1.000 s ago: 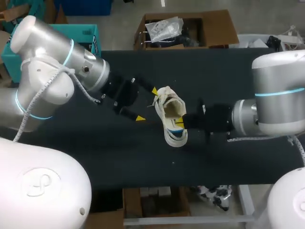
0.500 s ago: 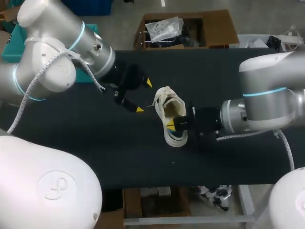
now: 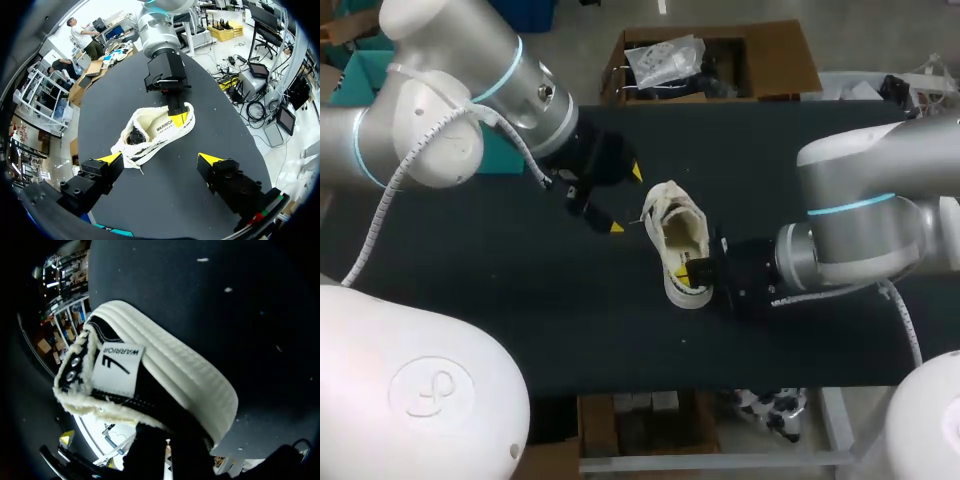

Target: Open the shoe tongue, take the insole out of the shoe, put the insole back into the shoe, and pack the shoe into the shoebox

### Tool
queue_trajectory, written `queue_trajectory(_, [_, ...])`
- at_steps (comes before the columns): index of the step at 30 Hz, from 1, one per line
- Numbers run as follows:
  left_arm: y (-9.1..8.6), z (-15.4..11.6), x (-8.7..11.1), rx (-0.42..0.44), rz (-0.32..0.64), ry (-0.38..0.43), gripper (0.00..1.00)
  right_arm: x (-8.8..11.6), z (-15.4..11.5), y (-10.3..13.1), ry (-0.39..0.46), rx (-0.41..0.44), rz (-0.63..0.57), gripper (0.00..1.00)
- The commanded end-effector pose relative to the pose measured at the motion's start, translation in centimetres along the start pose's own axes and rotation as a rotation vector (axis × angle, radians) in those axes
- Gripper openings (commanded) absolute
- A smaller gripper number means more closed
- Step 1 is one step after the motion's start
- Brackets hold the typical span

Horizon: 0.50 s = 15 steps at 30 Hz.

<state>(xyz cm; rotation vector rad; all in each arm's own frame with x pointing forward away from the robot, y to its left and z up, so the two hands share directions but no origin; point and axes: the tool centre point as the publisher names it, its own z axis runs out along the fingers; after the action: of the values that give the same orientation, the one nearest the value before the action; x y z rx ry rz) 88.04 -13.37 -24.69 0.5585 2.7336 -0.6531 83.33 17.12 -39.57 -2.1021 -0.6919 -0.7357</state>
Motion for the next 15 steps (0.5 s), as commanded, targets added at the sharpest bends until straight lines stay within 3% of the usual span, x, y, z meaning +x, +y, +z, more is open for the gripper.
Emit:
queue_trajectory(1, [0.0, 0.0, 0.1, -0.001, -0.001, -0.001, 1.0, -0.3, 1.2, 0.7, -0.033, -0.024, 0.007, 0.0])
queue_trajectory(5, [0.0, 0.0, 0.1, -0.001, -0.001, -0.001, 1.0, 0.3, -0.4, 0.1, -0.003, -0.007, -0.012, 0.0])
queue_trajectory(9, [-0.5, 0.5, 0.6, -0.03, -0.102, 0.059, 1.0, 1.5, -3.0, -1.6, 0.03, 0.015, -0.077, 0.0])
queue_trajectory(10, [-0.6, 0.7, 0.9, -0.045, -0.13, 0.071, 1.0, 1.9, -3.8, -2.0, 0.043, 0.041, -0.095, 0.05])
queue_trajectory(13, [-0.8, 1.1, 1.7, -0.167, -0.188, 0.097, 1.0, 2.7, -6.0, -2.9, 0.055, 0.069, -0.144, 0.41])
queue_trajectory(14, [-0.8, 1.0, 1.9, -0.248, -0.172, 0.1, 1.0, 3.0, -6.8, -3.3, 0.041, 0.088, -0.166, 0.71])
queue_trajectory(15, [-0.8, 1.0, 1.9, -0.248, -0.172, 0.1, 1.0, 3.3, -7.5, -3.5, 0.014, 0.107, -0.187, 1.0])
